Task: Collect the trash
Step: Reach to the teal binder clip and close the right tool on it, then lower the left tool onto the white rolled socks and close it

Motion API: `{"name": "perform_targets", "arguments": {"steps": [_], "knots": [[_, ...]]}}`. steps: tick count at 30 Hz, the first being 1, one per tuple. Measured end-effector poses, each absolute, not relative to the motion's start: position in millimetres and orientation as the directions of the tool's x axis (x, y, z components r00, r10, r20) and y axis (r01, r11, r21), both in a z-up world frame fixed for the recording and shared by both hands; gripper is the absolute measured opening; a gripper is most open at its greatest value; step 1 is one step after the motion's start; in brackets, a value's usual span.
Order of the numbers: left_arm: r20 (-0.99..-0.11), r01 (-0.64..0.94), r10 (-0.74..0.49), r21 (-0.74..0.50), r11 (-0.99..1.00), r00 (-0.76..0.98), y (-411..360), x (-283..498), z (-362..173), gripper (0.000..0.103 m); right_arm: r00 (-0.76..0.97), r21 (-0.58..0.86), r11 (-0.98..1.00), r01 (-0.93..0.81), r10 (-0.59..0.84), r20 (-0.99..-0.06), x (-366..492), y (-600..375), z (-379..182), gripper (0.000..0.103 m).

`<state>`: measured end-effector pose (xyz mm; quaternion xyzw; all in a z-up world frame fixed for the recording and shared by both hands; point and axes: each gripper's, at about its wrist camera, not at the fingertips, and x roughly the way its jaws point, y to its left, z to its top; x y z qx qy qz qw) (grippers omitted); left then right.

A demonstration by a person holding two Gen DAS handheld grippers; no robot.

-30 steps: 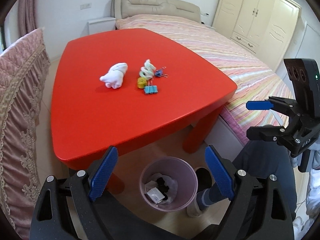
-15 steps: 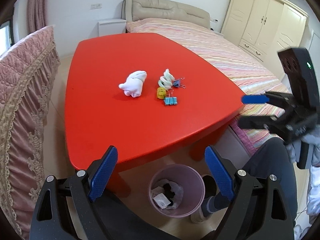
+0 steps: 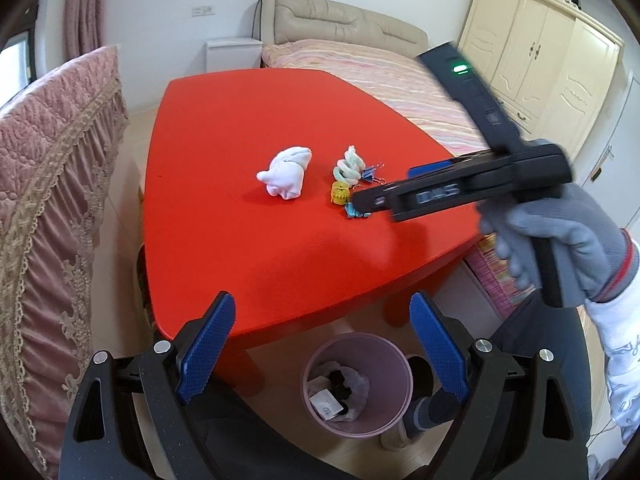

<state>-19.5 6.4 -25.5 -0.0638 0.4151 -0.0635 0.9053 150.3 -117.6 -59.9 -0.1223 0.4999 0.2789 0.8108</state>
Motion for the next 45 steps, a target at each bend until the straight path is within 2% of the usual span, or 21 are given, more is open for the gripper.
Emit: {"name": "perform_targets", "arguments": {"steps": [1,5,9,11,16,32,45], "knots": [[-0.743,0.061,-0.168,-0.17,0.984,0.648,7,-20,-25,0.086,0.343,0.073,0.818,-0.57,0.317,-0.884,152,-115,-63,0.082],[-0.739,0.056,-0.171,-0.178,0.982,0.652,12,-21,-26,0.086,0.341,0.049,0.828,-0.559,0.283,-0.897,155,-107,-74,0.071],[-0.738,0.051,-0.177,-0.191,0.98,0.651,15,-19,-28,0.086,0.353,0.018,0.831,-0.556,0.255,-0.9,155,-102,-80,0.053],[-0.738,0.05,-0.181,-0.196,0.979,0.65,16,-19,-30,0.086,0.362,0.014,0.835,-0.551,0.253,-0.897,156,-104,-81,0.048],[-0.739,0.051,-0.185,-0.201,0.978,0.648,15,-17,-30,0.086,0.36,0.025,0.832,-0.554,0.266,-0.894,158,-106,-79,0.027],[-0.74,0.066,-0.179,-0.179,0.982,0.648,21,32,-15,0.086,0.358,0.12,0.812,-0.571,0.378,-0.854,146,-151,-47,0.027],[-0.825,0.101,-0.156,-0.121,0.988,0.542,24,120,-23,0.086,0.342,0.147,0.793,-0.592,0.412,-0.844,139,-171,-36,0.027]]}}
